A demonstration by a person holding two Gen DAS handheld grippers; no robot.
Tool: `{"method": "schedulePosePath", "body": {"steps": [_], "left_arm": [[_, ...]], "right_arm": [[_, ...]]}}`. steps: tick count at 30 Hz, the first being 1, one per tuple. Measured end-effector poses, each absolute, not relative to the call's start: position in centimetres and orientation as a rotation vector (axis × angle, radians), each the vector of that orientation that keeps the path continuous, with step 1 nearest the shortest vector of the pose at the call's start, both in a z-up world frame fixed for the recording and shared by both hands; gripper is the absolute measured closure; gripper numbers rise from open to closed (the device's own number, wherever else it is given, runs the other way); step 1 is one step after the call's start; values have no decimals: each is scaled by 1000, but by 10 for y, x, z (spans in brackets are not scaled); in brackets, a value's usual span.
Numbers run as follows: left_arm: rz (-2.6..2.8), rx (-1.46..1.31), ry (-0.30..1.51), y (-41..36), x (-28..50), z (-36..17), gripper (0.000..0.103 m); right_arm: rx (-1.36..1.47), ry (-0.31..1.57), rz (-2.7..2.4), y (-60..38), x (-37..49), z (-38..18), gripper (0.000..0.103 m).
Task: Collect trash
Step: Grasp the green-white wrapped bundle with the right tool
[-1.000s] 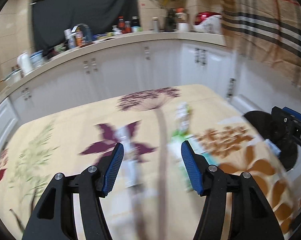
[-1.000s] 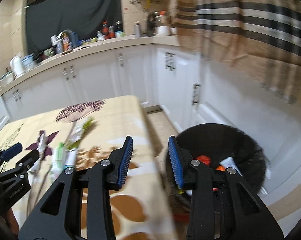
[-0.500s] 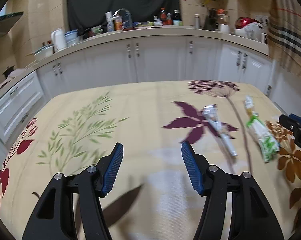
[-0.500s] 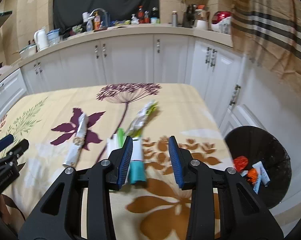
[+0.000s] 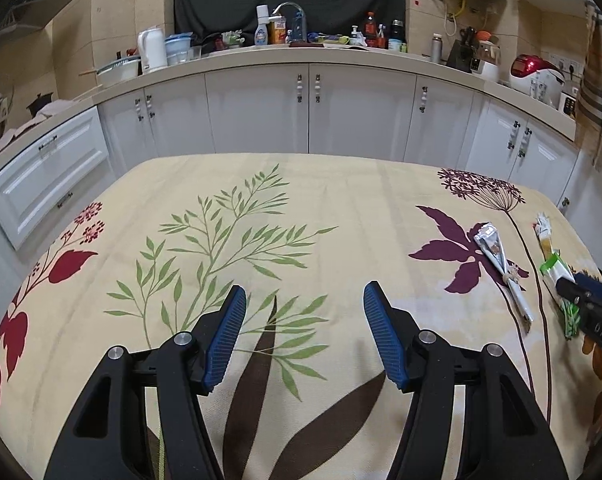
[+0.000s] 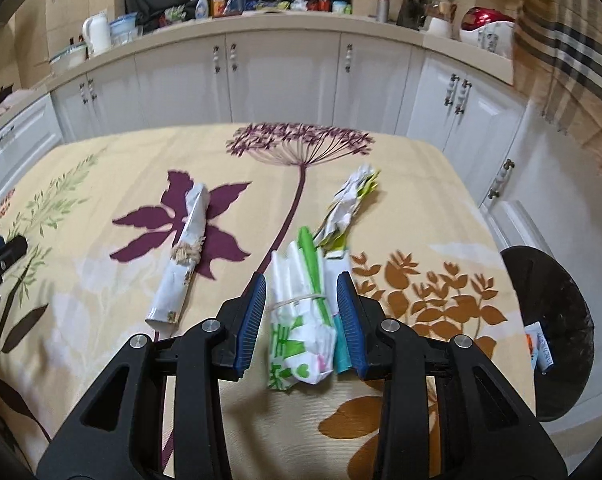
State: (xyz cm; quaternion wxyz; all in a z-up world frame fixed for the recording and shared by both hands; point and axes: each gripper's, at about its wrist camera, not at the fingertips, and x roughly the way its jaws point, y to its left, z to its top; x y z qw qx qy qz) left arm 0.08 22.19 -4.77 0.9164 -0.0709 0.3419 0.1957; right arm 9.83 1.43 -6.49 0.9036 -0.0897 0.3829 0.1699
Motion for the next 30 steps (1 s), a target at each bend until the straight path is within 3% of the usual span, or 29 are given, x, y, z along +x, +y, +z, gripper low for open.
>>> {"method": "schedulePosePath", "body": {"steps": [3,15,30], "left_arm": [[397,-154,705,225,0,-48,42],[371,-156,714,220,3,-47,42],[225,-122,743,148,38,-49,42]], "right_arm": [[-219,801,351,21,97,-67,74],[-215,756,366,21,87,-58,75],[-153,703,288,-32,96,-41,75]]}}
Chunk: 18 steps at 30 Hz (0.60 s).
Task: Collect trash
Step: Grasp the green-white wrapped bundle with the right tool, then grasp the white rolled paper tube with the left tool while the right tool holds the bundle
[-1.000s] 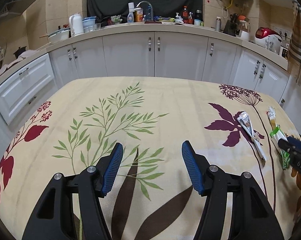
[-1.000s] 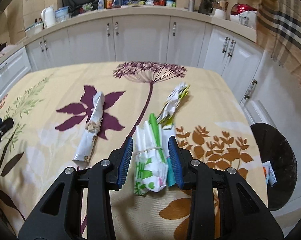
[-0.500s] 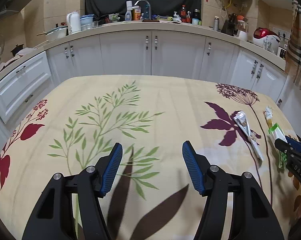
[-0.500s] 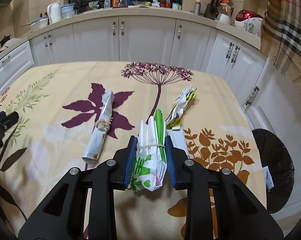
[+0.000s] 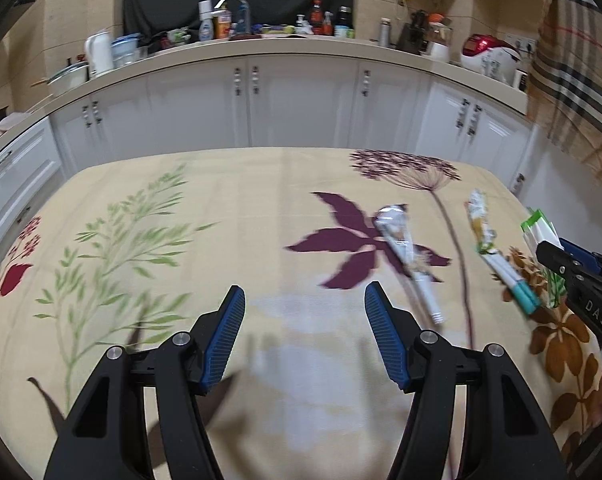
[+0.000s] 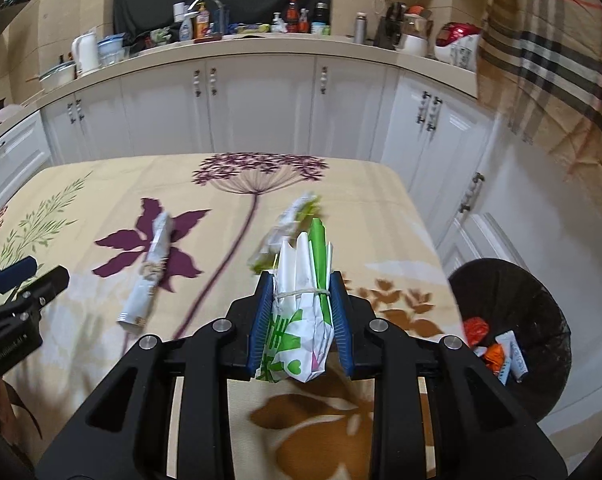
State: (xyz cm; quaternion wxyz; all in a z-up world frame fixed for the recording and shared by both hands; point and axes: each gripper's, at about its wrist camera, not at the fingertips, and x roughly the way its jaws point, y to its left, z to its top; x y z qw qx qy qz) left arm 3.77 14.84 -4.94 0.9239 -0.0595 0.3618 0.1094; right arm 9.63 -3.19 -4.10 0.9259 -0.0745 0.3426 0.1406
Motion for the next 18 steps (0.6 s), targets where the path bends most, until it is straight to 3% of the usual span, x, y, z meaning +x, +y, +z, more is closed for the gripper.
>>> {"method": "schedulePosePath", "body": {"steps": [18], "left_arm": [[160,-77,825,96,90,-63,42]], "right_arm": [[-86,713,240,-87,124,-47,75]]}}
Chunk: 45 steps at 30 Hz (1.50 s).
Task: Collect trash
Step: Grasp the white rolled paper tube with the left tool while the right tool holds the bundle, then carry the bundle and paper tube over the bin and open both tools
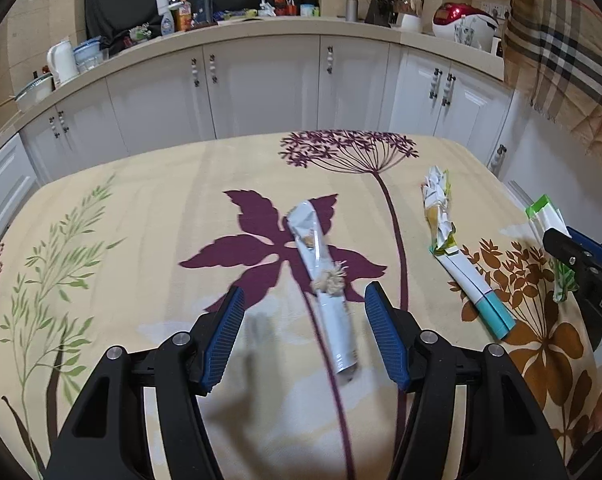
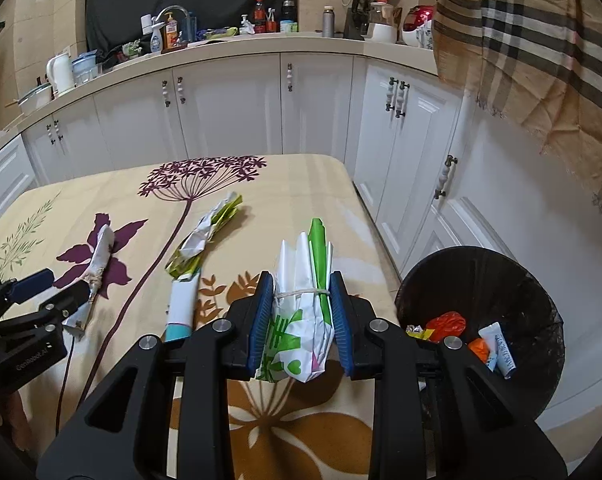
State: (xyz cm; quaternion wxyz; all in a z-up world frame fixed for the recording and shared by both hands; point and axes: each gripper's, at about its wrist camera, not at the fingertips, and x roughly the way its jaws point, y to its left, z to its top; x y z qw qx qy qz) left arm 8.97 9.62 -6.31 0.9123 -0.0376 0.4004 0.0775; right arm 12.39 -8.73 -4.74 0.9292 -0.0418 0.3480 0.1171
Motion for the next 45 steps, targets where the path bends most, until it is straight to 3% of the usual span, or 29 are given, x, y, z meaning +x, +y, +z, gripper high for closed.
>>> {"method": "schedulePosePath", "body": {"steps": [6,10,14,45], "left_arm": [[144,-54,863,90,100,-69,46],[137,-46,884,89,103,-72,58],[140,-32,886,89,104,-72,84],[110,10,680,68,68,-25,84]], "right_arm": [[-75,714,246,-91,128,-49,75],[-71,718,246,-92,128,-50,75],[-72,718,247,-92,128,-51,75],[-52,659,202,-109,97,-30,75]]}}
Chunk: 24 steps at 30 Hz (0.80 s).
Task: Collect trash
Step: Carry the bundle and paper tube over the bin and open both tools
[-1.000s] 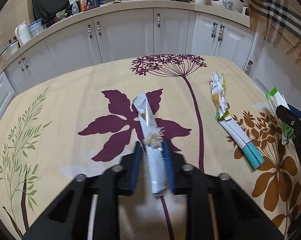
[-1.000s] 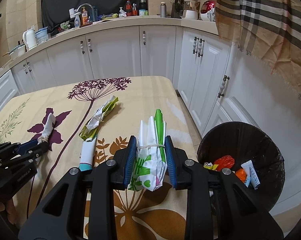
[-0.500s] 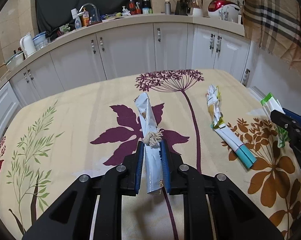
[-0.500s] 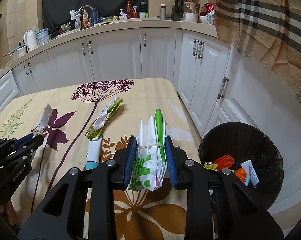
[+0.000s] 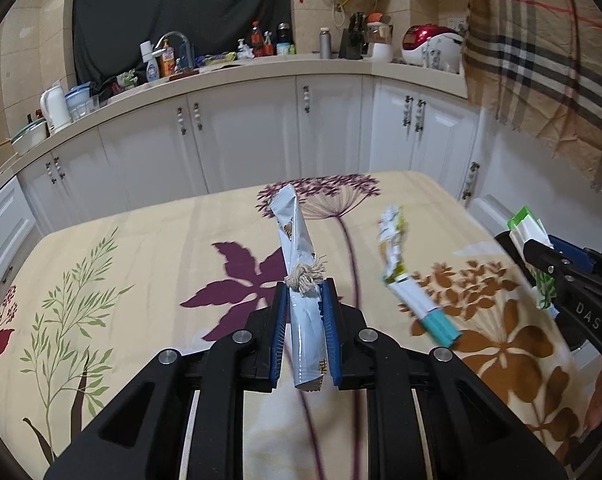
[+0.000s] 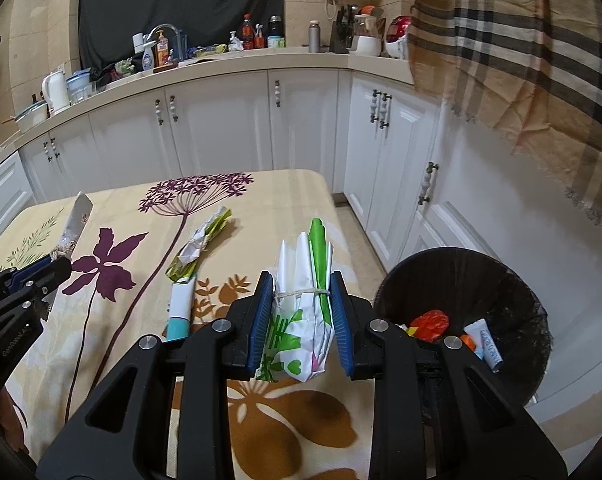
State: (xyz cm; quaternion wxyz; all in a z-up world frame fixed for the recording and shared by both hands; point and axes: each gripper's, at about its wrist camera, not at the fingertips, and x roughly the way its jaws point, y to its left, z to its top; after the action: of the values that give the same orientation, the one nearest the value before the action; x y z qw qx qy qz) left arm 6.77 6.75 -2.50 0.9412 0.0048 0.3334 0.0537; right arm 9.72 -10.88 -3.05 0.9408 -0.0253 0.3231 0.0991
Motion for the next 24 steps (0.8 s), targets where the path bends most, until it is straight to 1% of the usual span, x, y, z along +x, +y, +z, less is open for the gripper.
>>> {"method": "schedulePosePath", "body": {"steps": [13,24], "left_arm": [[-34,49,586,-6,72,-5,84],[-162,102,528,-73,88,-5,84]], "right_arm": [[-10,618,77,-178,89,-17,75],[16,595,-39,-237,91,-18,75]]}}
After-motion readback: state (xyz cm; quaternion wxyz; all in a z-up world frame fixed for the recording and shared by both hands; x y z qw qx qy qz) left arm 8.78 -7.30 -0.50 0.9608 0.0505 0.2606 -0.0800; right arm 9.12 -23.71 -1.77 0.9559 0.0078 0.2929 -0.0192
